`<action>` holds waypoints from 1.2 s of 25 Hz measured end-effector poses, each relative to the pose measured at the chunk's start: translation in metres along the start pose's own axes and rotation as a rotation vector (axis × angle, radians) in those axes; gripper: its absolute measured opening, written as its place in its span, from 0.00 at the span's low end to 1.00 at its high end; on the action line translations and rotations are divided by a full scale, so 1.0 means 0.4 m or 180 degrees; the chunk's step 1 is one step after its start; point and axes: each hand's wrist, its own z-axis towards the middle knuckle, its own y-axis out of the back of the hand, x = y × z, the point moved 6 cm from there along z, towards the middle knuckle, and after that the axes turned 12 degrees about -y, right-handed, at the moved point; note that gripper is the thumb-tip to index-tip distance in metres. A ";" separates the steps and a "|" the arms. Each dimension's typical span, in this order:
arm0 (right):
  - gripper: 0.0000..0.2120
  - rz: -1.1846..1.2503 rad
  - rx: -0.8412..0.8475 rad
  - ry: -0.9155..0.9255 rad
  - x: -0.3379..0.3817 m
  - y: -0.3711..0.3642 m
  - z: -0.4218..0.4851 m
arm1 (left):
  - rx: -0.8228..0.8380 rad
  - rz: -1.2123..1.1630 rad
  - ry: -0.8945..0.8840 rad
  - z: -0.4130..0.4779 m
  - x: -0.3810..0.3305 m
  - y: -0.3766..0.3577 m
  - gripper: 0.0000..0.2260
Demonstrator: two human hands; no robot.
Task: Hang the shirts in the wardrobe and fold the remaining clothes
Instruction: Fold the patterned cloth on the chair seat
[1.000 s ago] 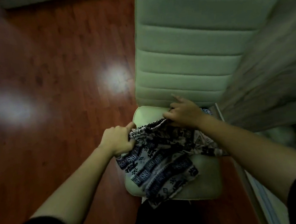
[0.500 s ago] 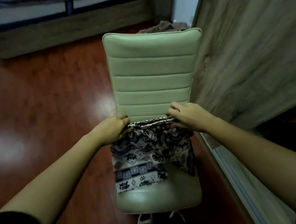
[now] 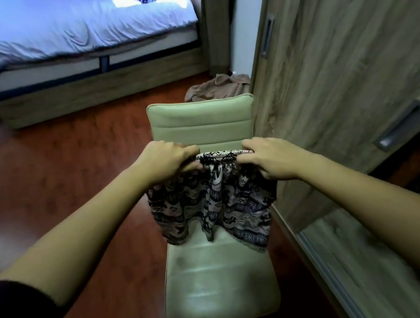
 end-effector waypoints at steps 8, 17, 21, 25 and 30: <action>0.22 0.1115 0.0926 -0.1068 -0.023 0.075 0.017 | 0.0560 -0.0719 0.0482 0.024 0.021 0.085 0.20; 0.10 0.4618 0.0859 -0.2686 0.014 -0.021 0.023 | -0.0212 -0.3056 0.1860 0.059 -0.047 0.017 0.12; 0.09 0.6331 0.0788 -0.2838 0.041 -0.001 0.033 | -0.0312 -0.3704 0.1752 0.058 -0.064 0.034 0.12; 0.16 0.7677 0.0978 -0.2586 0.050 0.028 0.038 | 0.0134 -0.3227 0.1169 0.054 -0.070 0.064 0.22; 0.13 0.4377 0.1193 -0.2374 0.008 0.020 0.029 | 0.0322 -0.2789 0.0630 0.054 -0.069 0.081 0.31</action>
